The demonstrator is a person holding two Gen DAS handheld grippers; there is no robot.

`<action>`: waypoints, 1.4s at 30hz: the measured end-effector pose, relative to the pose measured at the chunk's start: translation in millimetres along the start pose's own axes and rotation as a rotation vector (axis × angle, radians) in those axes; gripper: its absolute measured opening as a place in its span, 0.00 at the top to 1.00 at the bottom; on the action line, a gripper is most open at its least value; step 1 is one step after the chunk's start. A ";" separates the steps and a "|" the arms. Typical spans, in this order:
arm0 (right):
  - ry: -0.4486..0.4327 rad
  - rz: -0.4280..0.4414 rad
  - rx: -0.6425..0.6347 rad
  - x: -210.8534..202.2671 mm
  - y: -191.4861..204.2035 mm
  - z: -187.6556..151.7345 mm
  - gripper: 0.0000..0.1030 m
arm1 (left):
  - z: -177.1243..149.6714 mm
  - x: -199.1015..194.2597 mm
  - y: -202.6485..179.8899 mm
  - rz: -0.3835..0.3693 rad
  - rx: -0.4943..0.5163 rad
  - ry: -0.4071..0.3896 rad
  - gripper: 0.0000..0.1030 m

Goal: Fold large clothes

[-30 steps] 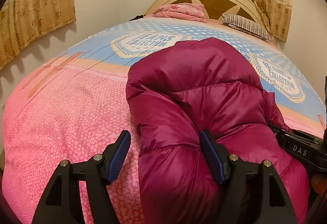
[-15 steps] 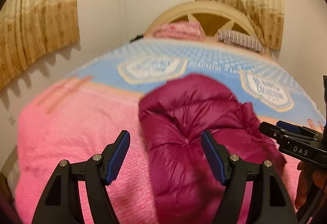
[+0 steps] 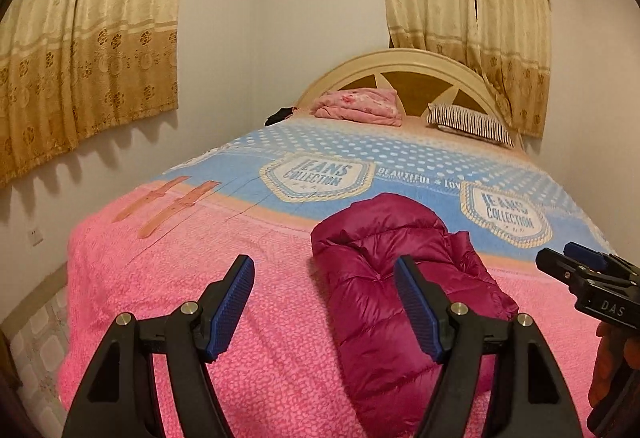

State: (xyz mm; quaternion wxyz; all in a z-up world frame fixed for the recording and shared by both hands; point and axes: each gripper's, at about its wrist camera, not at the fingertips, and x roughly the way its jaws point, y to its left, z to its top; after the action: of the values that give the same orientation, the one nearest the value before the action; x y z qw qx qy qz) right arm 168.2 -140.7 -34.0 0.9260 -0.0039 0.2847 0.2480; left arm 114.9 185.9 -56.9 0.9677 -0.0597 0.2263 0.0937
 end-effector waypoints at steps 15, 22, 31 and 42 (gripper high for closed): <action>-0.013 0.006 -0.017 -15.0 8.4 -9.5 0.19 | 1.3 -3.7 -0.5 0.005 0.003 -0.008 0.29; -0.012 0.014 -0.012 -16.9 8.1 -10.3 0.19 | -0.8 -3.2 -3.7 0.005 0.007 -0.004 0.29; -0.011 0.017 -0.007 -18.4 7.6 -10.9 0.19 | -1.5 -2.8 -4.4 0.003 0.006 -0.004 0.29; -0.009 0.019 -0.003 -19.5 7.1 -11.3 0.19 | -3.7 0.0 -3.9 0.003 0.008 0.003 0.29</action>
State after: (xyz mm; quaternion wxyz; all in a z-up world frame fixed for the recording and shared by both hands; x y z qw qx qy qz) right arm 145.1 -145.1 -32.2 0.9248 -0.0014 0.2802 0.2572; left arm 114.1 181.4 -60.0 0.9674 -0.0558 0.2284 0.0944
